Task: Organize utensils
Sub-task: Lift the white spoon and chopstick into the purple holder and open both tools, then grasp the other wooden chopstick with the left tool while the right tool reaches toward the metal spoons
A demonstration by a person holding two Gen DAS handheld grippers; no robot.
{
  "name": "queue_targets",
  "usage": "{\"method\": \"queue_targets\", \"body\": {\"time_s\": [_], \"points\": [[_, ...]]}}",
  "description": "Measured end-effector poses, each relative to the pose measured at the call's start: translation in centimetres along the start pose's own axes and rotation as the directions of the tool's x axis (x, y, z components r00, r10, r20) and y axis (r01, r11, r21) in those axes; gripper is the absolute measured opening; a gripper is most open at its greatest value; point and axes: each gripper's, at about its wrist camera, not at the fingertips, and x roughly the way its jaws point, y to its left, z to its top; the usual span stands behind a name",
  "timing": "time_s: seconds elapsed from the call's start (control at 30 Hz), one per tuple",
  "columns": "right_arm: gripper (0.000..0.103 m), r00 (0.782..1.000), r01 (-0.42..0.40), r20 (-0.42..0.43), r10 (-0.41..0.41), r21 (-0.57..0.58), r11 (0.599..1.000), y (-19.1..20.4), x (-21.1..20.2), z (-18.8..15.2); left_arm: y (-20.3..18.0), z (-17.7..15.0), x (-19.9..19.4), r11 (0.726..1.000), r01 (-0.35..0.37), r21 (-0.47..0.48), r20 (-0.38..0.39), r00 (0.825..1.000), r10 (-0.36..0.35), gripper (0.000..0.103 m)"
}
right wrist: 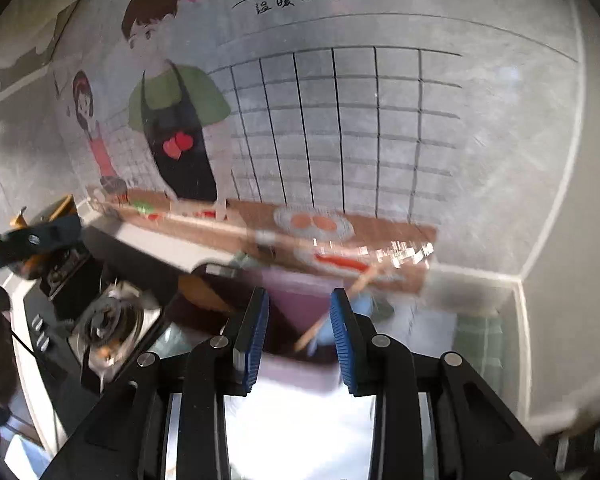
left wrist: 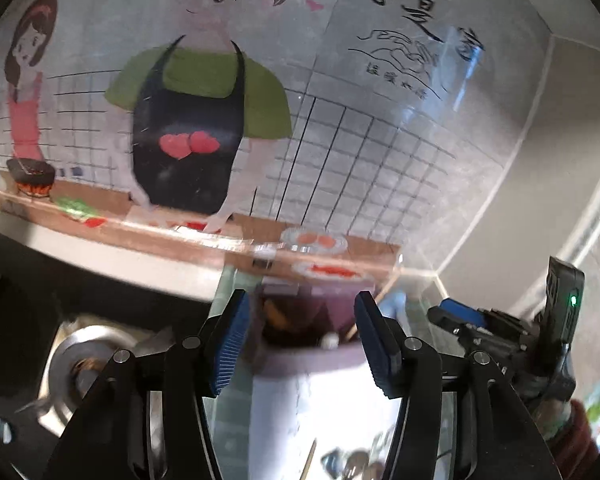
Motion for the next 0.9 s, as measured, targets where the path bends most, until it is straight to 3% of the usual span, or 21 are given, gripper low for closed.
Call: {"method": "queue_targets", "body": {"time_s": [0.17,0.4,0.6,0.7,0.9], "points": [[0.030,0.997,0.036,-0.068,-0.034,0.023,0.999,1.6,-2.4,-4.4,0.9,-5.1,-3.1,0.999,-0.004,0.054,-0.048,0.999,0.007,0.057],[0.030,0.980,0.083,-0.188,-0.068,0.074,0.994,4.7,-3.3,-12.2,2.4,-13.2,-3.6,0.991,-0.011,0.131,-0.144,0.989,0.030,0.060],[0.030,0.950,0.160,-0.286,-0.129,0.090,0.983,6.3,-4.1,-18.0,3.1,-18.7,-3.2,0.990,0.070,0.125,-0.263,0.964,-0.034,0.063],[0.030,0.934,0.178,-0.331,-0.133,0.110,0.978,6.6,-4.8,-20.7,3.3,-20.4,-3.8,0.993,0.054,0.109,-0.265,0.964,-0.023,0.064],[0.032,0.927,0.134,-0.369,-0.072,0.145,0.980,7.3,-4.9,-24.5,2.9,-22.5,-4.0,0.997,0.023,0.076,-0.258,0.966,-0.002,0.068]]}}
